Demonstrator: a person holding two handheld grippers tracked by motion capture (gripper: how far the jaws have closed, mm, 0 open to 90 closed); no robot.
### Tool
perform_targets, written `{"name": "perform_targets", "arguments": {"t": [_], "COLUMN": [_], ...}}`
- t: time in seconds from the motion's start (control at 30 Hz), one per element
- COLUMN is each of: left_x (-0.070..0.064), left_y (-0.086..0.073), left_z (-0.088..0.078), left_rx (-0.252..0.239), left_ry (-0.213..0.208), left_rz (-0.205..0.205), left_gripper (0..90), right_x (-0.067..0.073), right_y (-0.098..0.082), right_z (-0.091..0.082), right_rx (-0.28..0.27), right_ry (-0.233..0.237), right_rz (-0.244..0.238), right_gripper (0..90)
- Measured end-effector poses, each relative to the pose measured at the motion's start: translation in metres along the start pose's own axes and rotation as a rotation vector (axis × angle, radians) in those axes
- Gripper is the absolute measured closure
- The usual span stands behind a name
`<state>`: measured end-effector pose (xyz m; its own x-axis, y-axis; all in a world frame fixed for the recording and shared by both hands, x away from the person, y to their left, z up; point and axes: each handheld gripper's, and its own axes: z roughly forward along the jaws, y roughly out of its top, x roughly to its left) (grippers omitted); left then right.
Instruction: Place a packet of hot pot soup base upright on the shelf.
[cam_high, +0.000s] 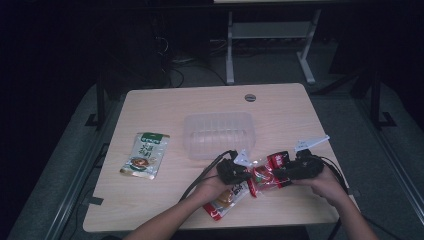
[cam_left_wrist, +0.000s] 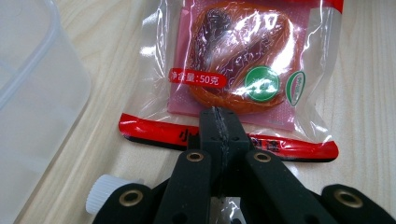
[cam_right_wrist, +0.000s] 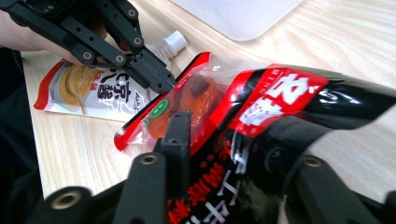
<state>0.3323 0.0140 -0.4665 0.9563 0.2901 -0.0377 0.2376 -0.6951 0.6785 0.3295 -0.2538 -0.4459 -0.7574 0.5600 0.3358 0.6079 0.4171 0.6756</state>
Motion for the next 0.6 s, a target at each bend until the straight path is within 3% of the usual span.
{"name": "perform_targets", "arguments": {"t": [0.43,0.6], "left_x": [0.0009,0.0013], "left_y": [-0.0006,-0.0007], "left_z": [0.0001,0.0002], "left_rx": [-0.007,-0.009], "left_ry": [-0.006,-0.011], "left_rz": [-0.008,-0.017], "left_gripper": [90.0,90.0], "right_x": [-0.0018,-0.0022], "right_y": [-0.0005,-0.0003], "right_z": [-0.0033,-0.0026], "right_rx": [-0.01,-0.012], "right_ry": [-0.005,-0.009], "right_rz": [-0.034,-0.051], "right_gripper": [88.3,89.5]}}
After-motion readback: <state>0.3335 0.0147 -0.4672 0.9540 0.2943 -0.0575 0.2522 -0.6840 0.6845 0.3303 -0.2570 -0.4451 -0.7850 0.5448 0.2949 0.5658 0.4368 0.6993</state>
